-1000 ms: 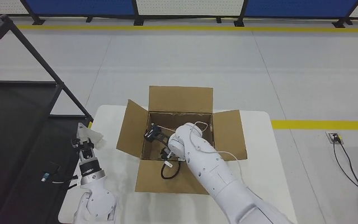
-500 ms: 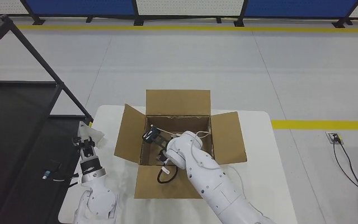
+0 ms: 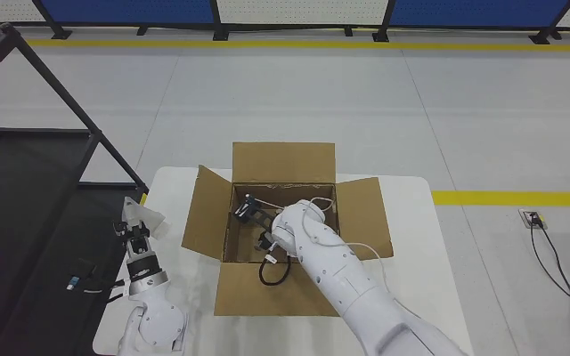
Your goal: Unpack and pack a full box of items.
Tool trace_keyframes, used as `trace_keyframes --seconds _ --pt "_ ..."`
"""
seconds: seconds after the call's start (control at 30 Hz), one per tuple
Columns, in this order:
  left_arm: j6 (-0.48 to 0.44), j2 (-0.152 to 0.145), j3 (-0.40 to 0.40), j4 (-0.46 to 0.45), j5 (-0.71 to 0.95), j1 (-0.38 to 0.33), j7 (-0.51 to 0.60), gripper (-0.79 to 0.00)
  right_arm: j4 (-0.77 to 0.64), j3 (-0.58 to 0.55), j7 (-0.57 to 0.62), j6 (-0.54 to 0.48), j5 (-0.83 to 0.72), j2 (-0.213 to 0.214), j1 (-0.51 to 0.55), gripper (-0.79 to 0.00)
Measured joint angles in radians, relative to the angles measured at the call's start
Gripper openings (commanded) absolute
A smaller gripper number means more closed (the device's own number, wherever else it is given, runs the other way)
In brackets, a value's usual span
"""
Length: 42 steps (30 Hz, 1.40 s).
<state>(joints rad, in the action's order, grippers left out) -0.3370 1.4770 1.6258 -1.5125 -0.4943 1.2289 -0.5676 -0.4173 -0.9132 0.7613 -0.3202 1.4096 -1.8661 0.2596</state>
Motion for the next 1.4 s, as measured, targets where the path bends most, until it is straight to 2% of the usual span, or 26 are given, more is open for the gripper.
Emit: trace_keyframes --seconds 0.23,0.53,0.57,0.6,0.67,0.77,0.97,1.1,1.13,1.4 --pt "0.009 0.002 -0.006 -0.009 -0.006 0.010 -0.008 0.000 0.127 0.007 -0.115 0.066 -0.033 -0.029 -0.037 0.000" --pt "0.012 0.004 -0.014 -0.008 -0.013 0.011 -0.012 0.000 0.186 0.032 -0.180 0.125 -0.030 -0.062 -0.038 0.000" --pt "0.012 0.004 -0.014 -0.008 -0.014 0.011 -0.013 0.000 0.192 0.033 -0.181 0.125 -0.032 -0.063 -0.039 -0.129" --pt "0.013 0.004 -0.014 -0.008 -0.015 0.011 -0.014 0.000 0.197 0.033 -0.182 0.123 -0.033 -0.065 -0.041 -0.209" --pt "0.013 0.005 -0.015 -0.008 -0.016 0.011 -0.015 0.000 0.210 0.033 -0.181 0.119 -0.038 -0.067 -0.045 -0.271" --pt "0.014 0.005 -0.015 -0.008 -0.017 0.012 -0.015 0.000 0.224 0.031 -0.172 0.120 -0.047 -0.070 -0.052 -0.308" --pt "0.015 0.005 -0.014 -0.009 -0.020 0.012 -0.014 0.000 0.239 0.031 -0.164 0.114 -0.056 -0.072 -0.058 -0.305" --pt "0.015 0.005 -0.013 -0.005 -0.018 0.009 -0.011 0.000 0.240 0.032 -0.156 0.097 -0.059 -0.073 -0.061 -0.348" --pt "0.016 0.005 -0.012 -0.005 -0.018 0.008 -0.010 0.000 0.240 0.033 -0.155 0.090 -0.059 -0.073 -0.062 -0.388" --pt "0.012 0.006 -0.010 0.000 -0.019 0.004 -0.010 0.000 0.239 0.033 -0.151 0.079 -0.072 -0.076 -0.064 -0.425"
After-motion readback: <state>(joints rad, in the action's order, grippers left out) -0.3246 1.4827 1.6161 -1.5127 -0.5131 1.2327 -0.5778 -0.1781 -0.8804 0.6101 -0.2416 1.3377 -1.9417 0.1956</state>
